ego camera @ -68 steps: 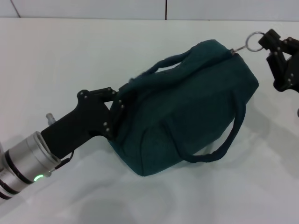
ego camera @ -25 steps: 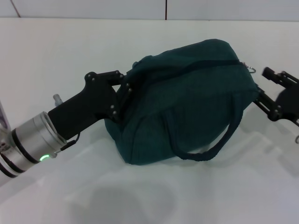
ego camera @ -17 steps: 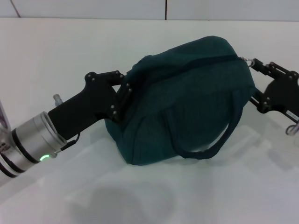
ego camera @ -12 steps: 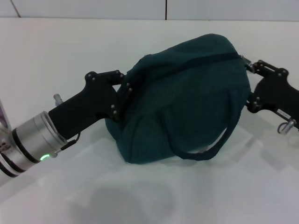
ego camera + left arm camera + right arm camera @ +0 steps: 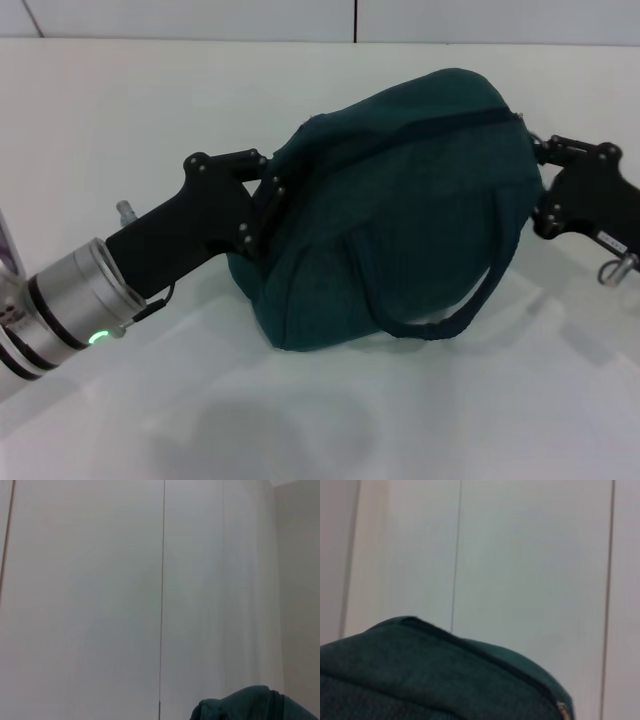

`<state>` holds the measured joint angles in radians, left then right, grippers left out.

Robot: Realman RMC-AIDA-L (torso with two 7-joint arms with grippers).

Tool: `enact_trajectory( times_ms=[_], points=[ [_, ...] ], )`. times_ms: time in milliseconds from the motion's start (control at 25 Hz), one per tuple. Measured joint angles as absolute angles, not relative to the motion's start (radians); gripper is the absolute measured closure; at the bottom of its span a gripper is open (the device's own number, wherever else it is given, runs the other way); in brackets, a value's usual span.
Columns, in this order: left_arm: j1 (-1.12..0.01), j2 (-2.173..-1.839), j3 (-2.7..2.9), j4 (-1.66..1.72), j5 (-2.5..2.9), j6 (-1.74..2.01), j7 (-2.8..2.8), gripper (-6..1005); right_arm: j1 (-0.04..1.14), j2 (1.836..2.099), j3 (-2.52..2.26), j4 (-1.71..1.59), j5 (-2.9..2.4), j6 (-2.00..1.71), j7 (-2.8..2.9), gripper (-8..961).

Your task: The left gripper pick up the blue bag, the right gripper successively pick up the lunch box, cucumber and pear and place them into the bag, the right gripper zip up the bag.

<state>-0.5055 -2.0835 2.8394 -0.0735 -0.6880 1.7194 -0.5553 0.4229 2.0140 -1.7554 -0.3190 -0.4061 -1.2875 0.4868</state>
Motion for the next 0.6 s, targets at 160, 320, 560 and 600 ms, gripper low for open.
enact_trajectory(
  times_ms=[160, 320, 560, 600],
  points=[
    [-0.504, -2.085, 2.839, -0.073, -0.688, 1.719, -0.555, 924, 0.395, 2.016, -1.707, -0.322, -0.403, -1.312, 0.481, 733],
    [-0.502, -2.085, 2.839, -0.072, -0.687, 1.72, -0.565, 921, 0.38, 2.019, -1.664, -0.317, -0.403, -1.317, 0.485, 865],
    [-0.506, -2.085, 2.839, -0.078, -0.684, 1.72, -0.6, 917, 0.363, 2.019, -1.656, -0.311, -0.391, -1.261, 0.494, 936],
    [-0.507, -2.084, 2.839, -0.078, -0.684, 1.72, -0.602, 916, 0.361, 2.019, -1.656, -0.31, -0.391, -1.251, 0.496, 944]
  ],
)
